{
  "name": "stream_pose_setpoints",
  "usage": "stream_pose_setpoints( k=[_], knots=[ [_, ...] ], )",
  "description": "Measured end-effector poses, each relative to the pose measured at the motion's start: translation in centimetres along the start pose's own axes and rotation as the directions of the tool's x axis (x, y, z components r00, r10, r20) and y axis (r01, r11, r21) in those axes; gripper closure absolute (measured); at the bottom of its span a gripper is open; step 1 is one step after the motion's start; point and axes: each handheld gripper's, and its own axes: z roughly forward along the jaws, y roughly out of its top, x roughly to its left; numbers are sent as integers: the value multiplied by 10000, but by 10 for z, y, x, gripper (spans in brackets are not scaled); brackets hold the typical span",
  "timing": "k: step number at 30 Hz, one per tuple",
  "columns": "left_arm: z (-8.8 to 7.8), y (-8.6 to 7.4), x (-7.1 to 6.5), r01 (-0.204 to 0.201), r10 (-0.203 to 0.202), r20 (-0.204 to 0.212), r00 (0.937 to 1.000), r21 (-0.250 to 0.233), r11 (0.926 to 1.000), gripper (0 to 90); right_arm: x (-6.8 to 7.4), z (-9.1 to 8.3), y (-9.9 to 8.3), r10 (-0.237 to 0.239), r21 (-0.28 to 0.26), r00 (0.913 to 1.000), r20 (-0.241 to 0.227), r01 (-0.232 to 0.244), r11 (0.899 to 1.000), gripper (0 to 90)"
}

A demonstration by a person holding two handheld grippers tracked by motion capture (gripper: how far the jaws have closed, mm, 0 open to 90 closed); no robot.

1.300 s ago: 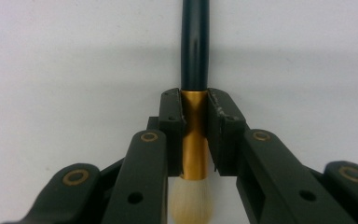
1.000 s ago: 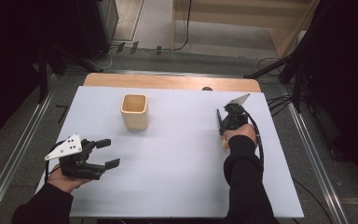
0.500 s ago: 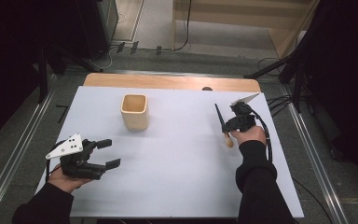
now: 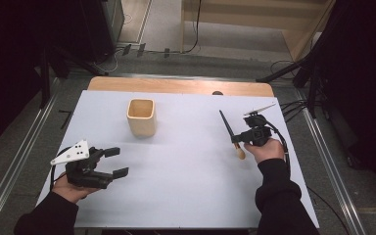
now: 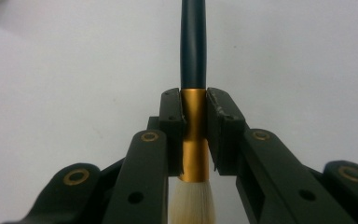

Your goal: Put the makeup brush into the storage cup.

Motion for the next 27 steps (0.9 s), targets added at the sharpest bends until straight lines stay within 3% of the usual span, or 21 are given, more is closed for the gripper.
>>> stream_pose_setpoints(
  k=[7,11,12,14,18,20,21,22,24,27],
  knots=[
    [3,0,1,124,-122,264,9996,-99,9999,203,4,-2,-9,-770,-273,9963,-395,759,9967,784],
    [8,3,-2,-135,133,354,9993,34,9999,210,11,-2,-10,-1385,-508,9884,-623,1355,9895,784],
    [9,3,-2,-116,111,426,9990,110,9999,207,14,-2,-11,-1682,-544,9829,-745,1644,9849,784],
    [11,3,-4,-103,93,359,9993,283,9995,204,15,-2,-11,-1750,-542,9812,-810,1709,9838,784],
    [12,5,-6,-263,254,333,9991,279,9993,194,24,-5,-12,-2140,-817,9687,-1254,2049,9754,784],
    [12,6,-7,-277,269,332,9991,244,9993,183,32,-6,-14,-2616,-932,9547,-1417,2502,9637,784],
    [12,6,-7,-248,238,416,9989,233,9994,183,32,-6,-14,-2616,-932,9547,-1417,2502,9637,784],
    [12,8,-7,-209,195,487,9986,282,9994,181,36,-6,-15,-2797,-953,9475,-1551,2675,9588,783],
    [13,8,-7,-164,148,523,9985,287,9995,183,38,-5,-15,-2838,-938,9456,-1587,2717,9578,784],
    [14,10,-7,-126,108,613,9981,286,9995,185,43,-3,-17,-3146,-956,9333,-1733,3020,9485,783]
  ],
)
